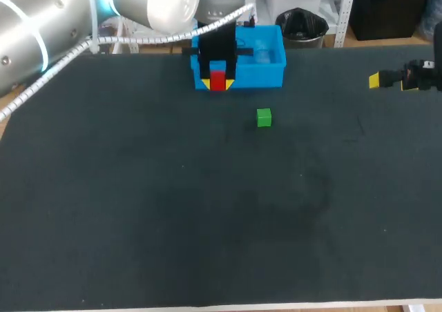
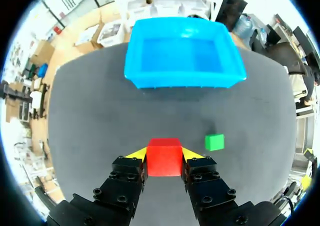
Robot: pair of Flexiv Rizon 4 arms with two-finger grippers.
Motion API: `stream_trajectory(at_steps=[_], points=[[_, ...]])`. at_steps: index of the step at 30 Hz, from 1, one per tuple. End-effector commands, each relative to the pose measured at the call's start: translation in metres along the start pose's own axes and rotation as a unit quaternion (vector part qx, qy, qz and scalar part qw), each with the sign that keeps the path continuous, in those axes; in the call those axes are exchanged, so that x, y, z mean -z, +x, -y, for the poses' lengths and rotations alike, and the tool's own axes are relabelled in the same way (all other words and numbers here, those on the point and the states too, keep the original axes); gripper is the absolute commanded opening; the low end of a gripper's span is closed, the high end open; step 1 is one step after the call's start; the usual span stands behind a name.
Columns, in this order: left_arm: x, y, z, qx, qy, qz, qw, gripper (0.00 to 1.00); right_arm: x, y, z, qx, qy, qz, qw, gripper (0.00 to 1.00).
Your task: Use the left arm to pick the red cube and place it into the blue plastic box first, then use the right arm to grasp the green cube and put it into the same blue plastic box after the first action is fully finished.
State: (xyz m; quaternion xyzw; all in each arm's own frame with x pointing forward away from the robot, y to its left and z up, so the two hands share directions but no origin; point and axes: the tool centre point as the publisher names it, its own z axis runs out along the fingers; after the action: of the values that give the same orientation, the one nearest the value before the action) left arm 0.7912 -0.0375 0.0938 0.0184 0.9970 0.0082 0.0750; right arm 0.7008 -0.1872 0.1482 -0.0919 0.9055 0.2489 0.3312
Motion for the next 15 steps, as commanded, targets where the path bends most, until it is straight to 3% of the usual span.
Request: stream_trajectory(at_steps=[1,15], points=[[0.016,-0.003,0.002,0.004,0.006,0.007,1.000,0.00,0.001,0.000,-0.002,-0.001,0.004,-0.001,1.000,1.00],[0.056,-0.054,0.003,0.032,0.070,0.070,0.995,0.00,0.001,0.000,-0.002,-0.001,0.004,-0.001,1.000,1.00]])
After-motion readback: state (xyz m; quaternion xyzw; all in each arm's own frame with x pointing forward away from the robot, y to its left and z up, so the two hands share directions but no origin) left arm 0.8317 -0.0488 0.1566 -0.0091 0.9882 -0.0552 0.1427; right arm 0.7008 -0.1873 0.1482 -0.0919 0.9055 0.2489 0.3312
